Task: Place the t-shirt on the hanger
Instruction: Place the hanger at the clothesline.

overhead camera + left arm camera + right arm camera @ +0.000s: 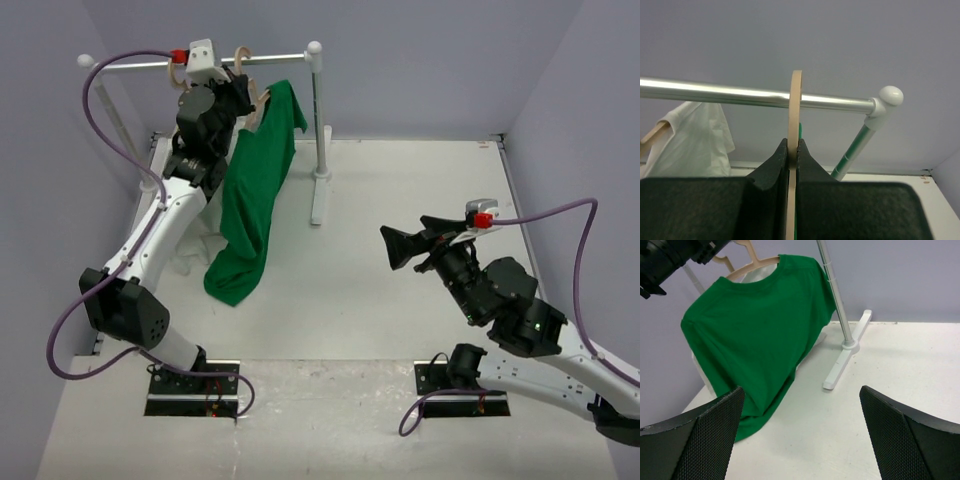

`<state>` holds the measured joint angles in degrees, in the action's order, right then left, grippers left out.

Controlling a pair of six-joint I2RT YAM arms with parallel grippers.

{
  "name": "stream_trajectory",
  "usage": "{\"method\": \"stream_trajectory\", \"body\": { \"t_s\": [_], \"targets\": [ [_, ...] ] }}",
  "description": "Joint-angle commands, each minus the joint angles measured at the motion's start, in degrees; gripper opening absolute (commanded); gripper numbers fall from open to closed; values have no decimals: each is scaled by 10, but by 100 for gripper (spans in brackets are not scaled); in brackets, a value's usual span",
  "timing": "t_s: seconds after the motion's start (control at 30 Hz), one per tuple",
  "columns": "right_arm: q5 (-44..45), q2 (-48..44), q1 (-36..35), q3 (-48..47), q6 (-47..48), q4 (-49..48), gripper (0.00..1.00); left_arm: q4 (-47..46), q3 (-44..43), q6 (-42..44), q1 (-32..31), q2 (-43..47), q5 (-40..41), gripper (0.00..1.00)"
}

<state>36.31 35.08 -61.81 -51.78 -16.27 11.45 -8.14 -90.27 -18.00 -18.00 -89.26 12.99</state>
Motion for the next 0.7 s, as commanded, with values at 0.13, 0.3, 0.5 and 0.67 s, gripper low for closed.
{"method": "stream_trajectory", "body": {
  "t_s": [0.13, 0.3, 0.5, 0.67],
  "targets": [
    [-29, 15, 19, 13, 3, -27, 99, -103, -83, 24, 3, -68, 30, 0],
    [-39, 16, 32, 21, 4, -34, 99, -89, -111, 31, 3, -98, 48, 0],
    [-48, 12, 41, 27, 7, -38, 99, -83, -106, 30, 3, -122, 54, 0],
    [-55, 10, 46, 32, 4, -41, 99, -97, -48, 15, 3, -101, 54, 0]
  ]
}}
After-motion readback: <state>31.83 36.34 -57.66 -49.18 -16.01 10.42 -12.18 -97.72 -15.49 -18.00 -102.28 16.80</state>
